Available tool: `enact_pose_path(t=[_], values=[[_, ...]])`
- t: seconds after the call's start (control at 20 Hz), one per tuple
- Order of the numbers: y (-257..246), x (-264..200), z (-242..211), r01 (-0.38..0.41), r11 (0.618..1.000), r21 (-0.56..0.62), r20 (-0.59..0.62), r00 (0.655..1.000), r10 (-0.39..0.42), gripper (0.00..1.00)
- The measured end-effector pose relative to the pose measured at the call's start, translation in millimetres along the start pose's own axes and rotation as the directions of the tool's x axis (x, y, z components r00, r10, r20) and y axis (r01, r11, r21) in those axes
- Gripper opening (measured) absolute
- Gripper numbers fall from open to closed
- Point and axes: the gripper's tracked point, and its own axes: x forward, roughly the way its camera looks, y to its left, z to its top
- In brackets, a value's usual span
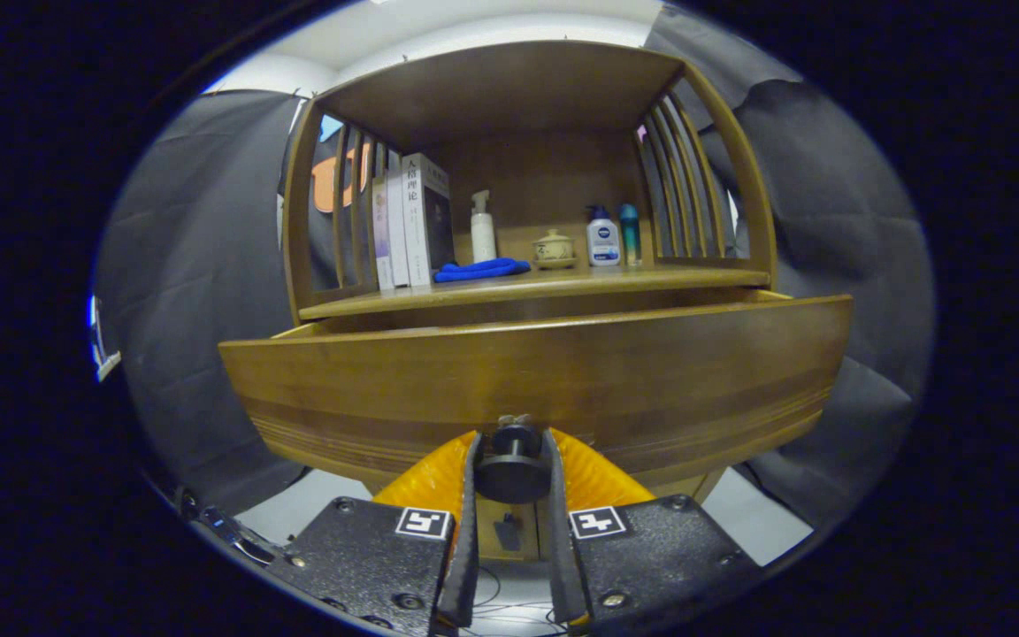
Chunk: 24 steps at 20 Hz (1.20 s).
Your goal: Pull open the drawer, take out the items inside it, and place them on the countertop above the cabinet.
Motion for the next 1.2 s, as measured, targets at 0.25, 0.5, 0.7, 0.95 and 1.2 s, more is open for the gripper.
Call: enact_pose_path(t=[0.25, 0.5, 0.7, 0.95, 1.2], values=[[5.2, -33.8, -12.1, -0.03, 0.999, -0.029, -0.003, 1.0, 0.029, 0.36], [11.7, -56.9, -23.4, -0.048, 0.998, -0.031, -0.019, 0.999, 0.047, 0.36], [13.3, -74.2, -28.8, -0.049, 0.998, -0.031, -0.031, 0.998, 0.048, 0.36], [14.7, -77.8, -33.5, -0.057, 0.998, -0.035, -0.085, 0.995, 0.054, 0.36], [21.5, -96.2, -12.2, -0.101, 0.995, -0.021, -0.153, 0.984, 0.097, 0.55]])
